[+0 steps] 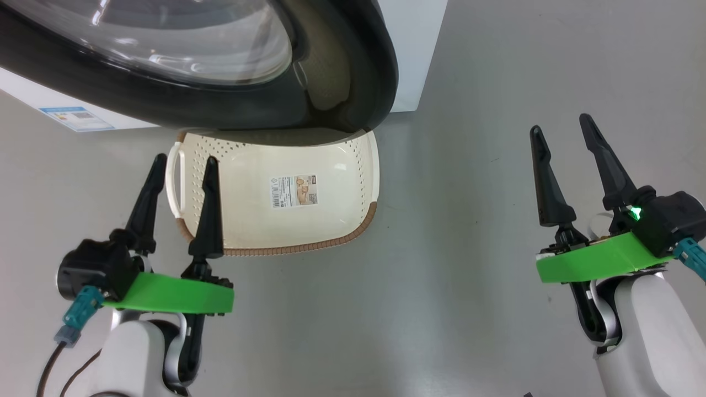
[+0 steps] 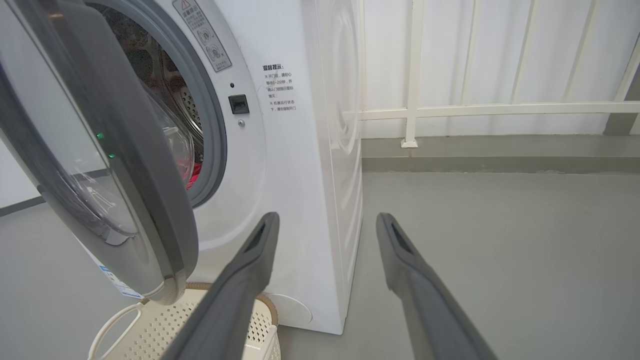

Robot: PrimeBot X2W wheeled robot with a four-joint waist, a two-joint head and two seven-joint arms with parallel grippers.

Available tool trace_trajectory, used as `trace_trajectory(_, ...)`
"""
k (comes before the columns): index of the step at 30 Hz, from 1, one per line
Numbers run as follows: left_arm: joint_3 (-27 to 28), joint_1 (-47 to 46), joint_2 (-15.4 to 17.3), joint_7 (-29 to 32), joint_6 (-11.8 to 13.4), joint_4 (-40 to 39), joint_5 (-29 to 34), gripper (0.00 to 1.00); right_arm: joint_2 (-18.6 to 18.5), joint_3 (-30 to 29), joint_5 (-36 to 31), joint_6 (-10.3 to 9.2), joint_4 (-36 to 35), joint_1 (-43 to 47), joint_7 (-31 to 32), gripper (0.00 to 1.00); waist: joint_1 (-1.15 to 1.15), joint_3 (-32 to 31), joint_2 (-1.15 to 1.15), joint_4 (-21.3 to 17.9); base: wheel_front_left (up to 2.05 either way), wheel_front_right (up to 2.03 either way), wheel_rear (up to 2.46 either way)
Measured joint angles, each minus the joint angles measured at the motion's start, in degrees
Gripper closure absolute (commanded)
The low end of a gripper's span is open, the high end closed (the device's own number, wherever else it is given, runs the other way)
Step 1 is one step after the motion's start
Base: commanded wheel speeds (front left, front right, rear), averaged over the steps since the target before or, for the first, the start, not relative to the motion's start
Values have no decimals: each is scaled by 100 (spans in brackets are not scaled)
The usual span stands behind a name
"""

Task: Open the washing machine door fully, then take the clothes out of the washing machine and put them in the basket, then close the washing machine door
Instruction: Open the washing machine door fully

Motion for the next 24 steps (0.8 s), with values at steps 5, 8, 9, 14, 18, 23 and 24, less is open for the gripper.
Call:
trace_trajectory(5,0,-3,0,0,1,9,37,0,0,68,159,0,74,-162,0,100,0,25,0,11,0,0,0)
trace_trajectory(8,-1,-4,0,0,3,19,37,0,-3,162,479,0,236,-346,0,100,0,37,0,14,0,0,0)
trace_trajectory(9,-2,-5,0,0,3,25,37,0,-3,216,625,0,353,-431,0,100,0,38,0,14,0,0,0)
trace_trajectory(14,-44,-8,0,0,5,34,37,0,-20,703,1656,0,1091,-1072,0,100,0,41,0,12,0,0,0)
trace_trajectory(18,-62,-21,0,0,5,37,34,0,-26,1287,2681,0,1624,-1845,111,100,0,60,0,32,0,0,0)
trace_trajectory(23,-86,-52,0,0,5,31,32,0,-58,1619,4200,0,1856,-2769,822,100,0,106,0,96,0,0,0)
trace_trajectory(24,-86,-64,1,0,5,29,31,0,-59,1641,4595,0,1876,-2915,1055,100,0,121,0,111,0,0,0)
